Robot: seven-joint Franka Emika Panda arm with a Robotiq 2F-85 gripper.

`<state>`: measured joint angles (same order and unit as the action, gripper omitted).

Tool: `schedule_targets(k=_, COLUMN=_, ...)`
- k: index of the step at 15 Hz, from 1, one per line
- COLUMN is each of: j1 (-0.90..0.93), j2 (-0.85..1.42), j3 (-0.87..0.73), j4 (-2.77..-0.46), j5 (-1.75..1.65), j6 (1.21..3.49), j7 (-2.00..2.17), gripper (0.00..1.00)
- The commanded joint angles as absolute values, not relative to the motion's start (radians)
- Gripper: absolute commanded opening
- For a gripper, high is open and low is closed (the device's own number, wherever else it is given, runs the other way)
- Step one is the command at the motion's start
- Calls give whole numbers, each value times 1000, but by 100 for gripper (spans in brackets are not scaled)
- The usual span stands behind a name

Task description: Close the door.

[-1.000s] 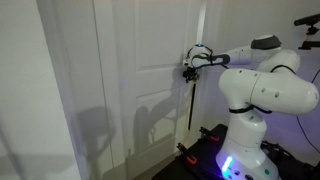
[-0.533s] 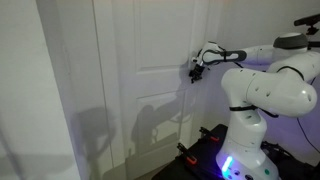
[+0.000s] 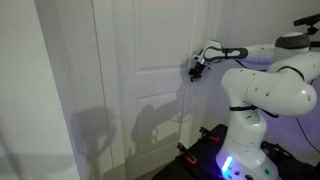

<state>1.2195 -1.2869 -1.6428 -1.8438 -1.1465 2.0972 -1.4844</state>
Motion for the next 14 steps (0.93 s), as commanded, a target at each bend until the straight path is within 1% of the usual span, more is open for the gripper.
schedule_targets(k=1, j1=1161, j2=-1215, j3=-1564, j4=-1894, j5=-1057, j6=1997, j7=-1469, gripper=31)
schedule_targets(k=3, j1=1171, j2=-1206, j3=-1529, j4=-1877, j5=-1033, j6=1980, j7=-1474, gripper=44)
schedule_targets(k=6, j1=1170, j2=-1174, j3=-1450, j4=-1848, j5=-981, j6=1873, j7=-1481, gripper=68)
schedule_targets(k=10, j1=1168, j2=-1110, j3=-1377, j4=-1812, j5=-926, j6=1773, j7=-1491, gripper=98)
schedule_targets(k=11, j1=1170, j2=-1095, j3=-1365, j4=-1802, j5=-904, j6=1748, j7=-1489, gripper=100)
schedule_targets(k=14, j1=1184, j2=-1049, j3=-1352, j4=-1755, j5=-820, j6=1652, j7=-1489, gripper=100)
